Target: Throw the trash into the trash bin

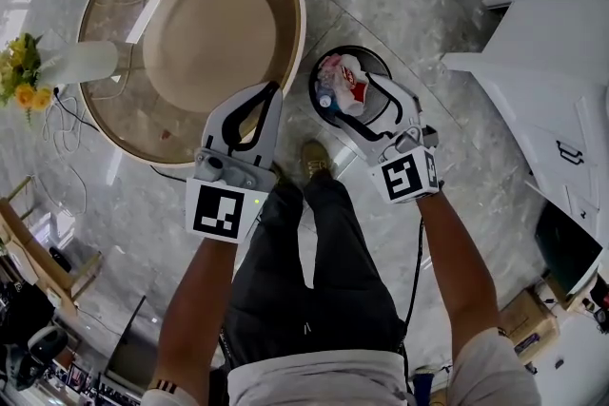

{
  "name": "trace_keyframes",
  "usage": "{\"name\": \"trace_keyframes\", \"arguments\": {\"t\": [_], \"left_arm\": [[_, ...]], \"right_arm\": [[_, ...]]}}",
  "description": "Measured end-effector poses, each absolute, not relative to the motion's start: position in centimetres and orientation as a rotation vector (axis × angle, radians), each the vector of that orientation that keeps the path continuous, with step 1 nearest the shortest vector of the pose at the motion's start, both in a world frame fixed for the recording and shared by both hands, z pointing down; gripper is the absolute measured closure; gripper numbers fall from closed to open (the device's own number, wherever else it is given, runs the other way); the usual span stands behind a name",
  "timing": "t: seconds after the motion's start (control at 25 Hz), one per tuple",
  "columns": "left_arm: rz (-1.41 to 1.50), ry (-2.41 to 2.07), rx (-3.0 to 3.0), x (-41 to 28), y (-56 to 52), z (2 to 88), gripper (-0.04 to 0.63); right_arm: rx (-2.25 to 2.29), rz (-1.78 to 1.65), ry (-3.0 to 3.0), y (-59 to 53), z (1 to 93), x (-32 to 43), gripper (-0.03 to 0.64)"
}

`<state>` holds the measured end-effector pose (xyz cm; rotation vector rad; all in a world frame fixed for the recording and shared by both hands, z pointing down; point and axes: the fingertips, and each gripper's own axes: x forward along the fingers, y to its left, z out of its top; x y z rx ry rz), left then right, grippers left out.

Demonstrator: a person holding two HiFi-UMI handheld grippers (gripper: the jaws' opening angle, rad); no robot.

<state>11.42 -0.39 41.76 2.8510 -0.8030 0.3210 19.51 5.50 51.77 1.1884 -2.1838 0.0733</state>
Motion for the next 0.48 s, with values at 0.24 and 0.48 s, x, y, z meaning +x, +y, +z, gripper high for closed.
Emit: {"name": "trace_keyframes", "arguments": {"t": [0.24,0.48], "left_arm": [[0.321,-0.817,2.84,11.7,-0.4,41.8,0.595],[0.3,-0.834,2.851,11.5,-0.6,40.0,0.595]], "right_arm": [[1.29,0.095,-2.255,3.8,49.2,20.3,0.412],[1.379,0.13,-2.33,1.8,44.8,20.2,0.552]]}}
